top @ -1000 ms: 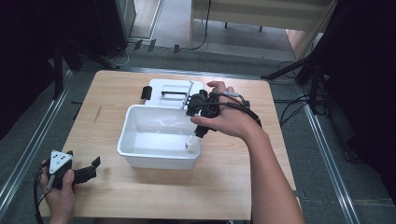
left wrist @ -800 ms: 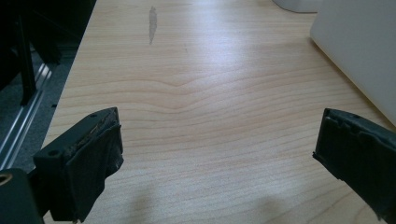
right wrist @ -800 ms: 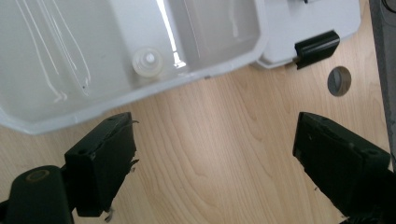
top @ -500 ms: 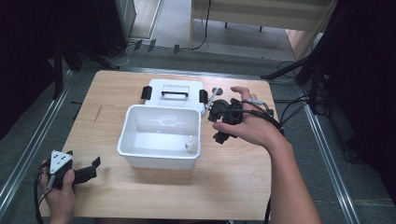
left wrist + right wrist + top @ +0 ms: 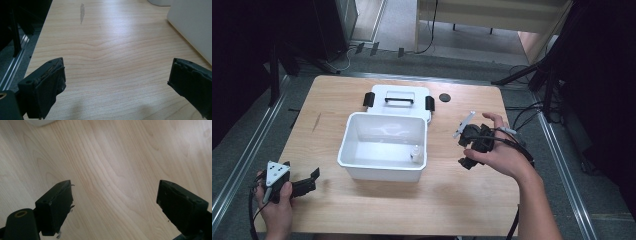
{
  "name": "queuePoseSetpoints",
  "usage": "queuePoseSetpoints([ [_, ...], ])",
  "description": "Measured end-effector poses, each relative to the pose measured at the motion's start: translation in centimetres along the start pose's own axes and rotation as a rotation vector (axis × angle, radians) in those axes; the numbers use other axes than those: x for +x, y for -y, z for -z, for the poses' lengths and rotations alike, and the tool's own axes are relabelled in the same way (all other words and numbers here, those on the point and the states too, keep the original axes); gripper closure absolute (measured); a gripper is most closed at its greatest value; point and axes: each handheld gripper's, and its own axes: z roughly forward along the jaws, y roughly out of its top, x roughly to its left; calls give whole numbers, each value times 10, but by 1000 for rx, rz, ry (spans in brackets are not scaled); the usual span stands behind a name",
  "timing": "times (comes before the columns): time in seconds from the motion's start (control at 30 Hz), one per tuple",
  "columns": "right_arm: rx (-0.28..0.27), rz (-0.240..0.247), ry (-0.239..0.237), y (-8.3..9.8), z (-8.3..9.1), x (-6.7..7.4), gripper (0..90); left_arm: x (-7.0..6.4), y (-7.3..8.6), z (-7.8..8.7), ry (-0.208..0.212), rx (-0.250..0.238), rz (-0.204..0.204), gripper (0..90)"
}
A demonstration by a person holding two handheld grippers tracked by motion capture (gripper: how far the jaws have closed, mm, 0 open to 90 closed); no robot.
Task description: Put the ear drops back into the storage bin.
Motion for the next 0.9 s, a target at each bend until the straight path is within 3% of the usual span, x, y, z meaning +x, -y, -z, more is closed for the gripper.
queuePoseSetpoints([
  [0.4, -21, -97, -18, 64, -28, 11, 140, 0, 0, 0, 0, -3, -7, 14],
  [0.67, -98, -179, -36, 102, -43, 16, 139, 0, 0, 0, -3, -1, -8, 14],
  [0.83, -205, -255, -22, 130, -56, 22, 139, -1, 0, 0, -5, -2, -11, 14],
  [0.9, -302, -300, -22, 144, -62, 27, 140, -1, 0, 0, -6, -2, -11, 14],
])
